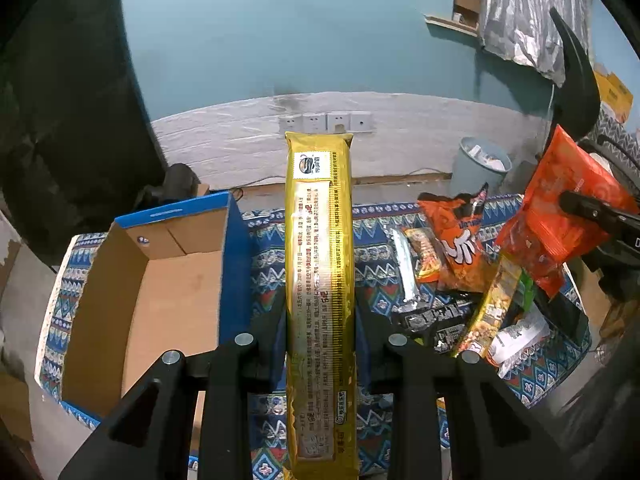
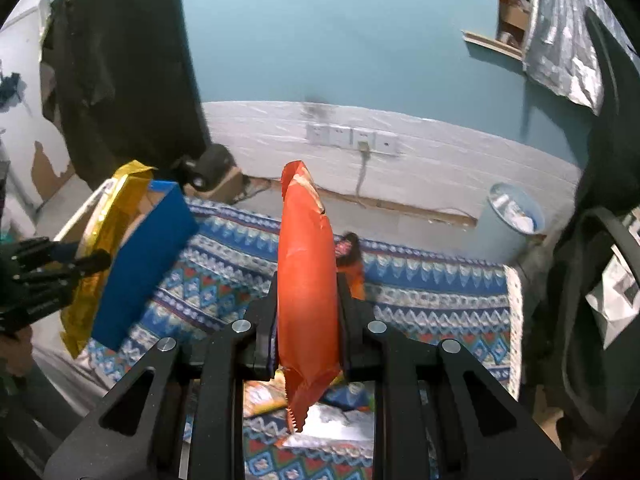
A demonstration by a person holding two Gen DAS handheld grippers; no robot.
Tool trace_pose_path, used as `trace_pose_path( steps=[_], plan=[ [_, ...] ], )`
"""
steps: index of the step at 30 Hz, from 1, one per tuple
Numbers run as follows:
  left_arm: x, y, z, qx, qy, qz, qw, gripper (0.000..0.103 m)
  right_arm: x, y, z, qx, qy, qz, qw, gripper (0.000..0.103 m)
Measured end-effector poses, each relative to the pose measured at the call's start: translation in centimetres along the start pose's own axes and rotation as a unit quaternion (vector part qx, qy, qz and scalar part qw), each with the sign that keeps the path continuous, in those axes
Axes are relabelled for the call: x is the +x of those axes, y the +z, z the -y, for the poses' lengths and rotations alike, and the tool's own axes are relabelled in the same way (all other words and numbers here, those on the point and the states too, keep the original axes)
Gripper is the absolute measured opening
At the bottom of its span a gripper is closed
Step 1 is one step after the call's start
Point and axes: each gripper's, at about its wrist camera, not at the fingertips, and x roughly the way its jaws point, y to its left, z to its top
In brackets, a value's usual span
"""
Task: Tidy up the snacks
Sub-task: 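Lift and carry both held snacks over the cardboard box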
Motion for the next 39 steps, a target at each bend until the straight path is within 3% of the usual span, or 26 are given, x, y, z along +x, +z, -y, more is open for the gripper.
trace_pose_path(
  steps=[17, 39],
  plan=[
    [-1.3, -1.0, -5.7, -0.042, 0.036, 0.012, 0.9984, 0.029, 3.0, 3.9, -8.5, -0.047, 0.082, -0.003, 0.996, 0.019],
    [-1.0, -2.8, -14.7, -0.105, 0.096, 0.007, 0.9898, 0.029, 9.3, 7.9, -22.5, -0.100, 0.187, -0.032, 0.977, 0.020]
  ],
)
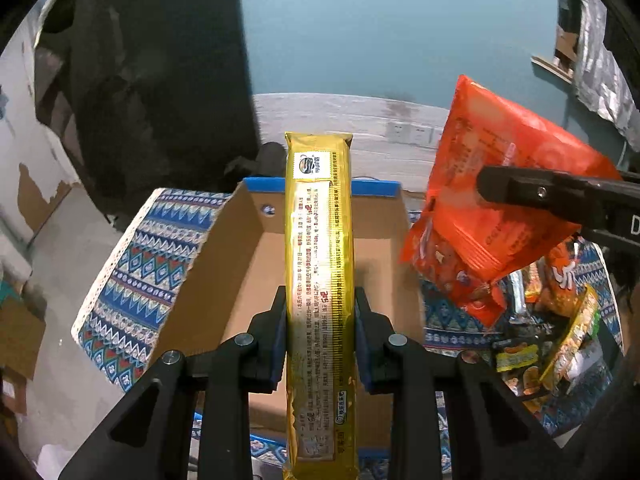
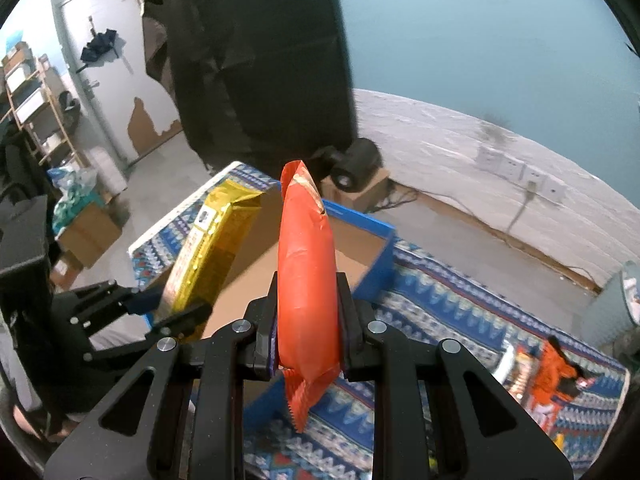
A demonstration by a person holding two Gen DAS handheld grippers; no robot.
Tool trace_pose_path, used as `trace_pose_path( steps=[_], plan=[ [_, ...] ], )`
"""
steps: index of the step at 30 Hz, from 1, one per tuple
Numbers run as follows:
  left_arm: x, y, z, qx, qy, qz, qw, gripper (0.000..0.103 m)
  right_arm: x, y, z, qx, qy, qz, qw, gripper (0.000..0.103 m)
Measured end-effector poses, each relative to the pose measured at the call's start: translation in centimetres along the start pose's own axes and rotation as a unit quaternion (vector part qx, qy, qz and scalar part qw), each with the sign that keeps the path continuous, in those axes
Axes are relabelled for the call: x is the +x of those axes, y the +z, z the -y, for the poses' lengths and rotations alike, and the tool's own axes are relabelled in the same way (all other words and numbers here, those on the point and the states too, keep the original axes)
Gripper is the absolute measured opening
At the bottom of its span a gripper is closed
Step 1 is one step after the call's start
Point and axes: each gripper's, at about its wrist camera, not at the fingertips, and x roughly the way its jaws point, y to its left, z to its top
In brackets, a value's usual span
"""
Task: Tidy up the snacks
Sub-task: 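Lift and carry both held snacks over the cardboard box, then open both grippers to drop the snacks into the box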
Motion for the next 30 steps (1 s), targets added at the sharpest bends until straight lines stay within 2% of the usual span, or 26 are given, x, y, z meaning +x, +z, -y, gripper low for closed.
trace_pose_path(
  steps=[9, 16, 17, 20, 21, 23, 24, 27, 30],
  plan=[
    [1.2, 0.4, -2.4, -0.022, 0.017, 0.005, 0.9996, 0.029, 4.6, 1.4, -2.7, -0.004, 0.026, -0.035, 0.999, 0.020],
    [2.0, 0.6, -3.4, -0.049, 0.013, 0.001, 0.9987, 0.030, 6.6, 1.2, -3.3, 0.008, 0.030, -0.062, 0.998, 0.023],
    [1.9, 0.7, -3.5, -0.053, 0.011, 0.003, 0.9985, 0.030, 6.6, 1.2, -3.3, 0.010, 0.032, -0.063, 0.997, 0.027],
    [1.4, 0.8, -3.6, -0.058, 0.023, 0.013, 0.9980, 0.050, 6.6, 1.2, -3.0, 0.015, 0.029, -0.064, 0.997, 0.054],
    [1.3, 0.8, -3.6, -0.058, 0.026, 0.015, 0.9979, 0.058, 6.3, 1.1, -2.8, 0.019, 0.025, -0.060, 0.998, 0.056],
    [1.0, 0.8, -3.4, -0.057, 0.030, 0.019, 0.9977, 0.062, 6.1, 1.1, -2.4, 0.023, 0.017, -0.058, 0.998, 0.064],
    [0.9, 0.8, -3.3, -0.055, 0.029, 0.021, 0.9979, 0.062, 5.9, 1.0, -2.3, 0.026, 0.014, -0.058, 0.998, 0.067],
    [0.9, 0.8, -2.9, -0.049, 0.028, 0.016, 0.9983, 0.069, 5.1, 0.7, -1.5, 0.032, 0.002, -0.052, 0.998, 0.068],
    [0.6, 0.8, -2.2, -0.045, 0.022, 0.017, 0.9986, 0.070, 4.1, 0.2, -0.4, 0.034, -0.009, -0.051, 0.998, 0.069]
  ],
)
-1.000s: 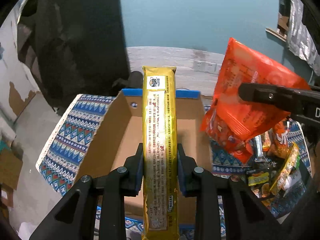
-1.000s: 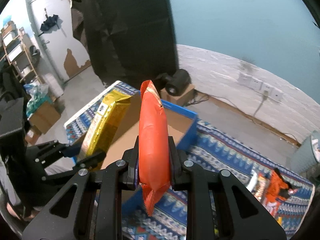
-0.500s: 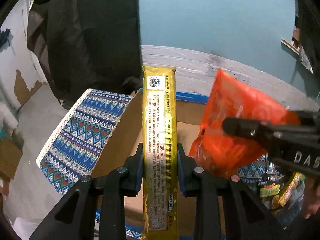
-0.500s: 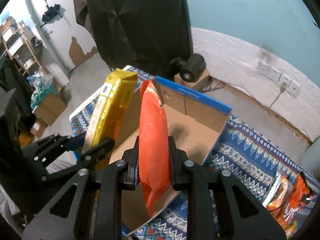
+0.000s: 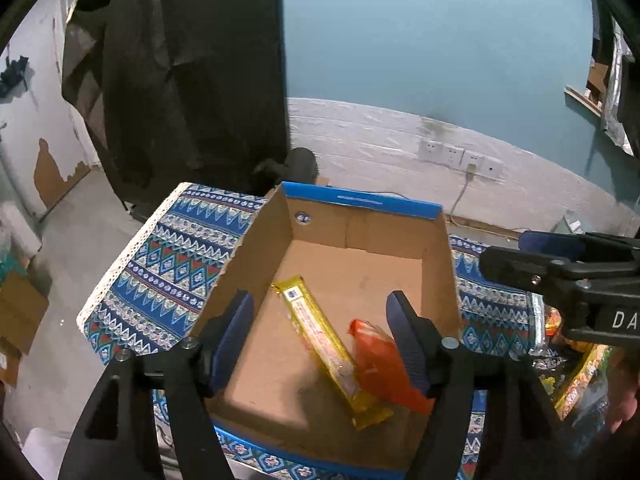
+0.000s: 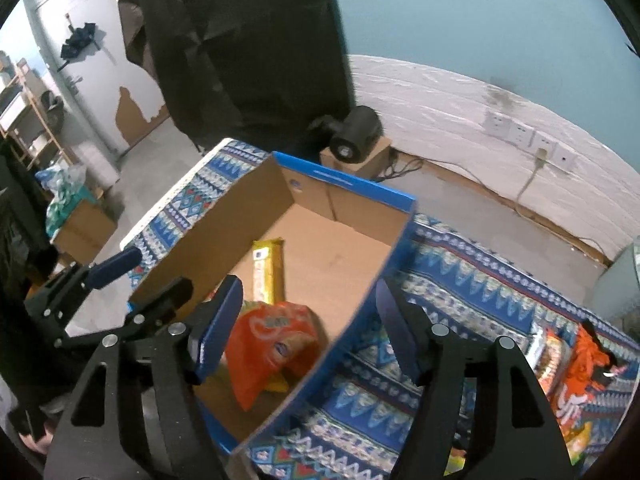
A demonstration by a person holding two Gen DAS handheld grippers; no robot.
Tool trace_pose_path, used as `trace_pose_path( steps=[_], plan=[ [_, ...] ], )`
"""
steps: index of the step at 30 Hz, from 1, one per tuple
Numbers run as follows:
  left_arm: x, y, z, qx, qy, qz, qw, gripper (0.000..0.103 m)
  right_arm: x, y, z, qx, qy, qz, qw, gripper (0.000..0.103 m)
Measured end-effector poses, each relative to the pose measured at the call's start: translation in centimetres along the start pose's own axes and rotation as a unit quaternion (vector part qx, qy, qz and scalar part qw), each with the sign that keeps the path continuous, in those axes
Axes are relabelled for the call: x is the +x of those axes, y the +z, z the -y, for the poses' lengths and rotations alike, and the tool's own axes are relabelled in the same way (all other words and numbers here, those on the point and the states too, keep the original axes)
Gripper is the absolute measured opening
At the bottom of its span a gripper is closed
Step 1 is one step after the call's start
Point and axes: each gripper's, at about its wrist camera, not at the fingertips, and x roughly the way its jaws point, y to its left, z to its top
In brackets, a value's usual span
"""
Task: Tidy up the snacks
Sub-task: 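Open both grippers to drop the snacks into the box, then move both grippers back over the snack pile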
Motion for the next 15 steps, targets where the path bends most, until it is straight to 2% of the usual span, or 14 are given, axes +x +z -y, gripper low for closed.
trace_pose_path(
  steps=[11, 15],
  plan=[
    [-2.0, -0.2, 4.9, 0.034, -0.052, 0.008, 0.9980, 0.079, -4.7, -2.9, 4.3, 0.006, -0.042, 0.005, 0.999, 0.069],
    [-2.3, -0.9, 7.2, 0.051, -0.077, -0.003, 0.9957, 0.080, -6.4, -4.3, 6.4, 0.020, -0.054, 0.004, 0.998, 0.070]
  ],
)
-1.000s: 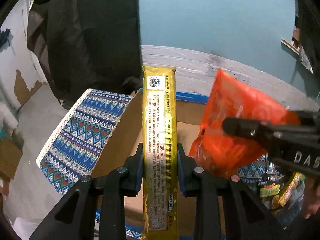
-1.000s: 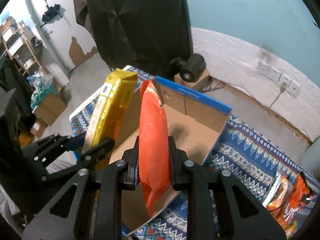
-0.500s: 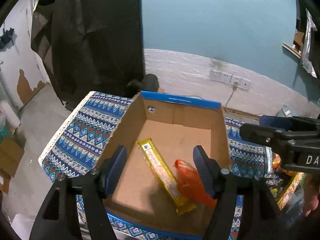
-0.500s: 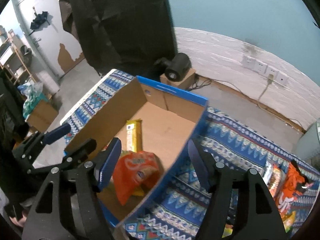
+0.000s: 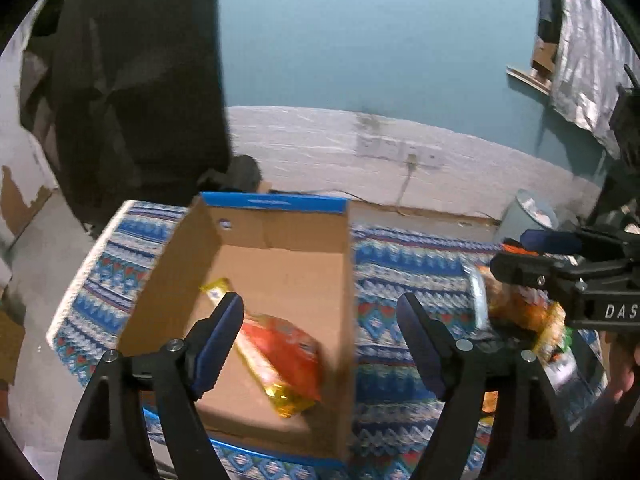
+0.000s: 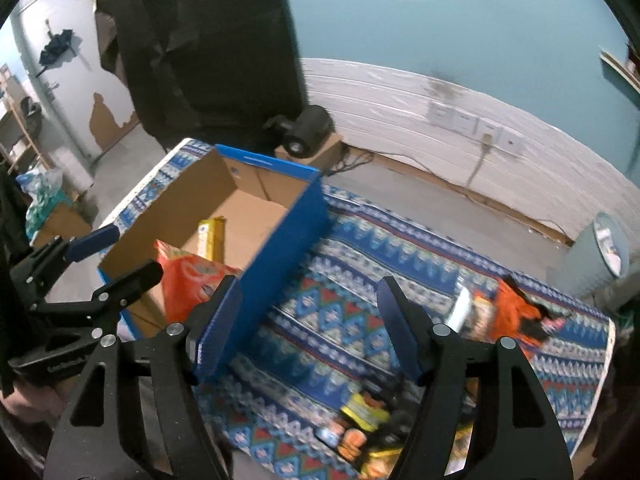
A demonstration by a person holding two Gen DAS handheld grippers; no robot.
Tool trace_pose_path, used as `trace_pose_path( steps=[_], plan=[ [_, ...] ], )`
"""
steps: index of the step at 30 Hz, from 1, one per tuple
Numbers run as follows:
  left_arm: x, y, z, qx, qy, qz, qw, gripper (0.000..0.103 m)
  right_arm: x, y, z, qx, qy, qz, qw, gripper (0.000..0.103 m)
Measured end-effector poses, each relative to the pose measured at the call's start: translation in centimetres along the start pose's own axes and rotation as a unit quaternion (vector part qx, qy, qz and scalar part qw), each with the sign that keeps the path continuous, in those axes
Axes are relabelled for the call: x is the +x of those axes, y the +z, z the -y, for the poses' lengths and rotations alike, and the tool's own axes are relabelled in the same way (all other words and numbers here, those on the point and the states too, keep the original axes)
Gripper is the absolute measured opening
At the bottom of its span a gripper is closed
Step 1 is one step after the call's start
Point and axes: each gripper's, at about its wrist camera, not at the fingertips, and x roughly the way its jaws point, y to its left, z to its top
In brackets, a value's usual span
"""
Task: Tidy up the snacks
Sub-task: 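Move both grippers back over the snack pile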
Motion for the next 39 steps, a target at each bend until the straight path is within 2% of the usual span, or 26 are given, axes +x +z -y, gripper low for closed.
trace_pose_path(
  steps=[14, 27, 39],
  plan=[
    [2.5, -1.3, 8.7, 0.053, -0.070, -0.063, 0.9942, 0.080, -3.7, -5.7, 8.0, 0.062, -0.057, -0.015, 0.996, 0.070],
    [4.9, -3.0, 15.1, 0.098, -0.092, -0.118, 0.9839, 0.080, -7.3, -11.3, 15.8, 0.141, -0.108, -0.022, 0.984, 0.070],
    [7.4, -4.0, 17.6, 0.108, -0.090, -0.155, 0.9779, 0.080, -7.5, -14.2, 19.5, 0.182, -0.127, -0.041, 0.974, 0.070]
  ],
)
